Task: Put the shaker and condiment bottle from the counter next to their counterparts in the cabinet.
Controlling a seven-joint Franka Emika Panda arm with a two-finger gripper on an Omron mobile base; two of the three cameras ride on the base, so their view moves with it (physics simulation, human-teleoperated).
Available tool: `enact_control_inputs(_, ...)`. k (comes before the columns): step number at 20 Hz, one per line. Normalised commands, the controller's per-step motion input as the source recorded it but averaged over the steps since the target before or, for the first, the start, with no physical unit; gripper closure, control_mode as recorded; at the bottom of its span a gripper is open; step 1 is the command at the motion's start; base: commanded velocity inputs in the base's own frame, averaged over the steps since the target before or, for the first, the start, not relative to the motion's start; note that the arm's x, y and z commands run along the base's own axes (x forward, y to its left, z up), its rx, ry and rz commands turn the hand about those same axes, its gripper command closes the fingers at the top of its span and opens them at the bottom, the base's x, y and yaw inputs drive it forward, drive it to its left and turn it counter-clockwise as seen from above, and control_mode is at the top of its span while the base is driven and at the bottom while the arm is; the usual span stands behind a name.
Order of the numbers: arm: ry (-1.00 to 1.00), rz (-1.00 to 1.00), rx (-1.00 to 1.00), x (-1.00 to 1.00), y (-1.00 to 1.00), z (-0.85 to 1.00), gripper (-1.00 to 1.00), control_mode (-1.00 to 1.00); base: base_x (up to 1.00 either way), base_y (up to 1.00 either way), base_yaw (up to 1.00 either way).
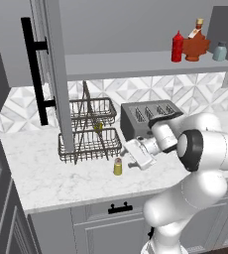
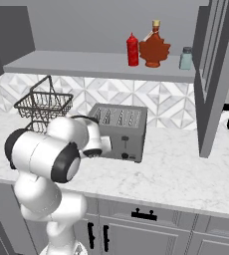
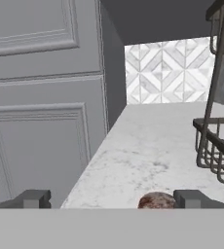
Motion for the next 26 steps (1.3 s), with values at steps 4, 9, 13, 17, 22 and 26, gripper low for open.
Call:
enact_control_inputs(4,0.0,-0.17,0.0,0.0,0.2,-0.33,-1.0,-1.0,0.0,0.0,0.0)
enact_control_inputs(9,0.02,-0.06,0.0,0.01,0.1,-0.06,-1.0,-1.0,0.0,0.0,0.0)
enact_control_inputs(13,-0.01,0.0,0.0,0.0,0.0,0.0,-1.0,-1.0,0.0,0.0,0.0)
enact_control_inputs(17,-0.07,0.0,0.0,0.0,-0.07,0.07,-1.0,-1.0,0.0,0.0,0.0)
enact_control_inputs(22,-0.03,0.0,0.0,0.01,-0.07,0.1,-1.0,-1.0,0.0,0.0,0.0)
enact_control_inputs(26,0.0,-0.02,0.0,0.16,0.0,0.0,-1.0,-1.0,0.0,0.0,0.0)
